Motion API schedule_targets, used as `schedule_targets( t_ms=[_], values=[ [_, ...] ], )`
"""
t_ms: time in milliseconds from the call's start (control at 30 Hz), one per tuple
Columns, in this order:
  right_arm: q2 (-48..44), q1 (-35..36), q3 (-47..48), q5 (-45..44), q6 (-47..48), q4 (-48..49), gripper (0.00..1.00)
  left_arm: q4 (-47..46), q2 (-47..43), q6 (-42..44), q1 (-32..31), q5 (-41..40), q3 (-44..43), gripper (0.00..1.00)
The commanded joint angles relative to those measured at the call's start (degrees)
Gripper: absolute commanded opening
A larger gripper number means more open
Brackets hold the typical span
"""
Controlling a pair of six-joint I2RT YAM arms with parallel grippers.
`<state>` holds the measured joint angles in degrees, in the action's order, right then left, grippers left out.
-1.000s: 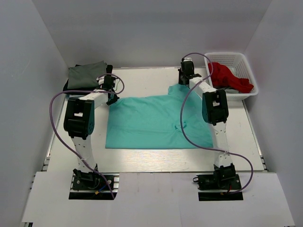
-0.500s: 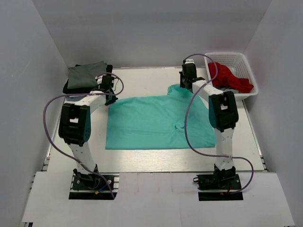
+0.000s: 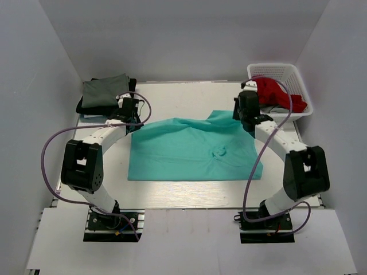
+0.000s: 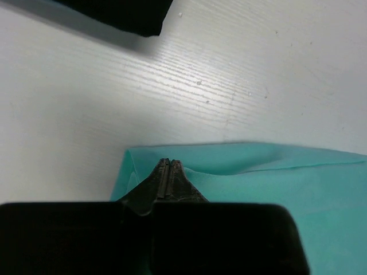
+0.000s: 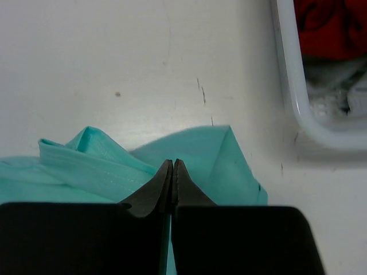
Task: Fold and stack the t-shirts
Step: Fold the other side of the tshirt into a rectangle
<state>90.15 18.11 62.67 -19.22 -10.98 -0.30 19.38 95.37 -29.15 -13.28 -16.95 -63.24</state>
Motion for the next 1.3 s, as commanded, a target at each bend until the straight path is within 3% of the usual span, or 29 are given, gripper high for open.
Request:
schedule_targets(
  t_ms=[0,200,400,667,867,900,933,967,1000,1033,1067,1167,1267],
  values=[
    [-6.64,0.70,-4.22,-2.04,-0.44,-2.31,0.00,1.27,-5.28,0.23,-0.26,-2.82,2.33,0.00],
    [-20.43,1.23,-13.71,-0.30,-1.58,-3.48,0.00,2.68,-9.86,-1.53,-0.26,-6.95,5.76,0.00],
    [-26.68,2.19,-18.55,-1.69,-2.11,-7.25,0.00,3.29,-11.26,-2.67,-0.26,-10.29,7.08,0.00],
    [-33.90,2.90,-23.91,1.02,-3.95,-9.02,0.00,0.76,-14.43,-3.20,-0.26,-4.95,11.38,0.00],
    [-35.57,4.30,-29.35,4.89,-10.36,-10.95,0.00,2.93,-16.35,-9.86,-0.26,-4.66,15.61,0.00],
    [-36.53,4.56,-30.15,5.07,-12.38,-11.39,0.00,4.60,-16.97,-11.70,-0.26,-5.80,16.74,0.04],
    [-37.32,4.65,-31.81,5.07,-13.44,-13.74,0.08,7.23,-17.67,-15.73,-0.26,-8.25,17.62,0.27],
    [-37.94,4.66,-32.17,6.29,-15.45,-14.64,0.23,8.39,-18.63,-18.29,-0.26,-9.67,18.76,0.59],
    [-38.55,4.74,-32.44,9.17,-15.47,-15.60,0.42,8.40,-19.69,-19.62,-0.26,-10.64,21.03,0.99],
    [-38.91,5.00,-32.44,10.25,-16.34,-18.14,0.58,9.09,-21.00,-19.63,-0.26,-10.65,21.06,1.00],
    [-40.74,5.18,-32.96,12.87,-16.18,-19.90,0.64,9.97,-23.28,-20.33,0.53,-10.65,21.06,1.00],
    [-44.25,5.27,-32.62,16.23,-15.65,-21.85,0.73,15.24,-26.46,-22.71,-0.08,-15.21,17.81,1.00],
    [-46.29,5.10,-31.30,17.46,-13.90,-19.66,0.90,13.07,-28.75,-19.64,-0.08,-12.33,15.87,1.00]
  ],
)
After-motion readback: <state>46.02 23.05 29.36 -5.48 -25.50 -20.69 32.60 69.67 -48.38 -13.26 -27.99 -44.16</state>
